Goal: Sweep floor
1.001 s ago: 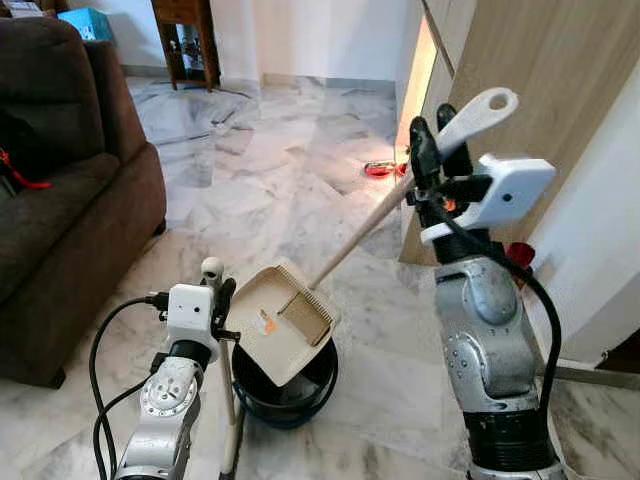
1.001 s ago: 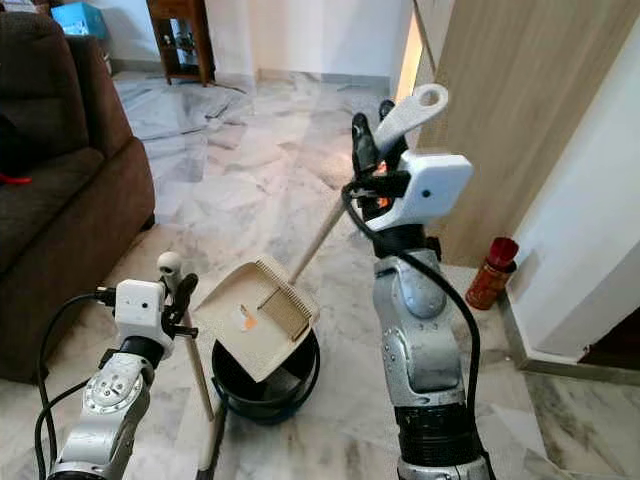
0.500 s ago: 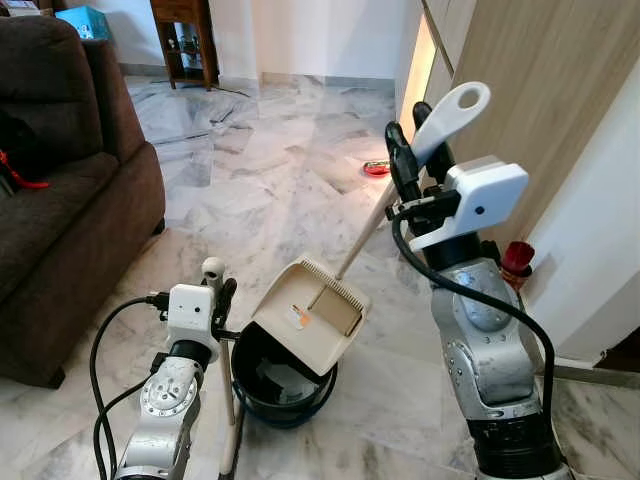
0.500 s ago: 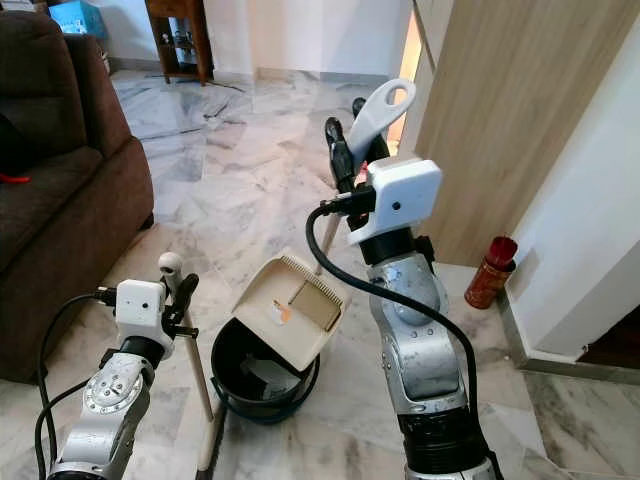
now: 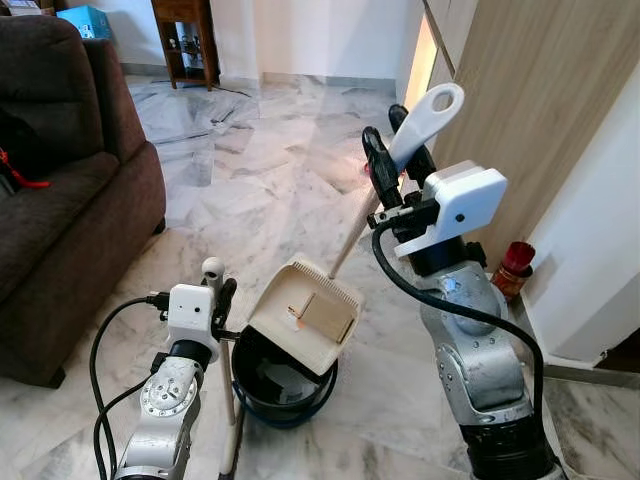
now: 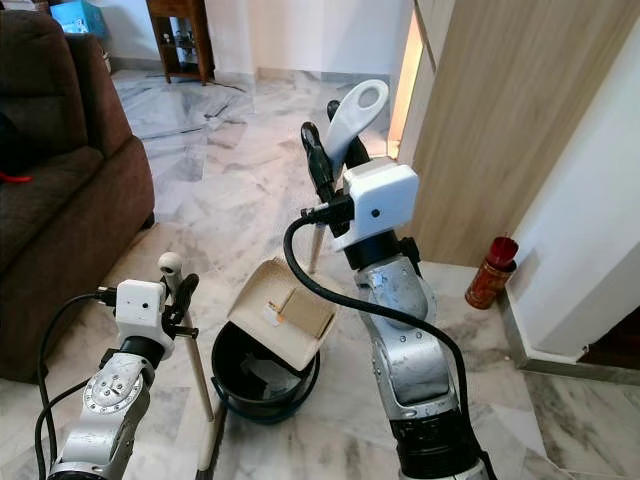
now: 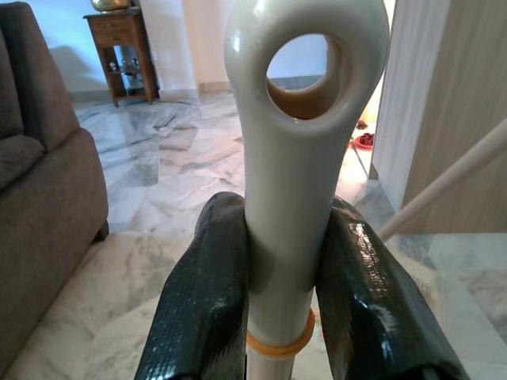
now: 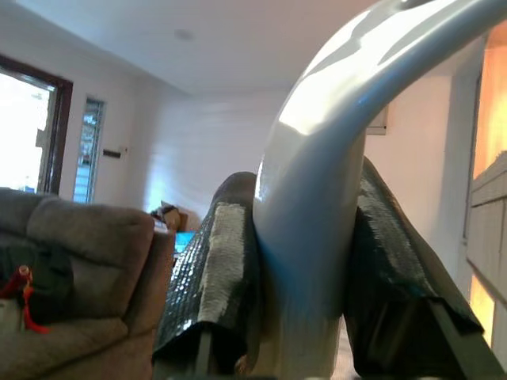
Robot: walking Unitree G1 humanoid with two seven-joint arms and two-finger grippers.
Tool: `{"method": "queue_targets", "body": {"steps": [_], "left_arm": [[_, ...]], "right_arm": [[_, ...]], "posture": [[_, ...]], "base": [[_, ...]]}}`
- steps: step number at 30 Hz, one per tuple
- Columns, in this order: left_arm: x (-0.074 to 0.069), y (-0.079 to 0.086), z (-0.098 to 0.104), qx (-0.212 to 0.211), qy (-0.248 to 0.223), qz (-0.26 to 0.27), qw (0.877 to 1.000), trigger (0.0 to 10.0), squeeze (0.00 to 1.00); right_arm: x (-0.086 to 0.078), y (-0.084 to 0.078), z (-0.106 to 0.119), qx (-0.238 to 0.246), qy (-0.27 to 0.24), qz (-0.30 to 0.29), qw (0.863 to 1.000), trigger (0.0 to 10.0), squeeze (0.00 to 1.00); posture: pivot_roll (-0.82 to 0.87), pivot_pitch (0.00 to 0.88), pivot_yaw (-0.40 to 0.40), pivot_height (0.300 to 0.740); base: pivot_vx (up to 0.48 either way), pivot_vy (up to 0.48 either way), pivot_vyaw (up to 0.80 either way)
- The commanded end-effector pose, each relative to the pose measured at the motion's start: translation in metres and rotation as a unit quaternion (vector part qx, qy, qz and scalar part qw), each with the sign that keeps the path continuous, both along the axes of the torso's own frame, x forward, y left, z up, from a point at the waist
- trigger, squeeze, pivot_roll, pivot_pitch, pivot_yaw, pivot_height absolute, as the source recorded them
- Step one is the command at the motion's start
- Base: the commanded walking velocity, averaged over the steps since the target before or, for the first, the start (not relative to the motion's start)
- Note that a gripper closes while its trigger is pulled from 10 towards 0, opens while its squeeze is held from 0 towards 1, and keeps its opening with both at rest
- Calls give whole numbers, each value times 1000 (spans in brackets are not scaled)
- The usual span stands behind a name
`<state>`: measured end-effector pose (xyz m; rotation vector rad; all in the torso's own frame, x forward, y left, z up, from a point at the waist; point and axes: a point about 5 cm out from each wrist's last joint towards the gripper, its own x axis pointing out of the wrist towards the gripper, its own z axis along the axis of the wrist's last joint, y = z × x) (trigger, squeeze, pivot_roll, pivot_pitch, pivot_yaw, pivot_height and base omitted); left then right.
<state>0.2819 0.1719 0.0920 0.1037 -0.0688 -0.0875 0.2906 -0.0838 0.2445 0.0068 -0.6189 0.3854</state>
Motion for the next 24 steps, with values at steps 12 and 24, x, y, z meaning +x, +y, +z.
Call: {"method": "queue_targets", "body": {"steps": [12, 24], "left_arm": [[3, -5, 11, -2, -27, -10, 1000, 10000, 0], [4, -5, 11, -2, -27, -11, 1000, 10000, 0]], "right_arm": [[-10, 1, 25, 75, -41, 16, 996, 10000, 0], [-13, 10, 24, 34, -64, 14, 997, 10000, 0]], "posture": [[45, 0, -20, 740], [48, 0, -20, 740]], "base": [[0, 0, 0], [0, 0, 0]]}}
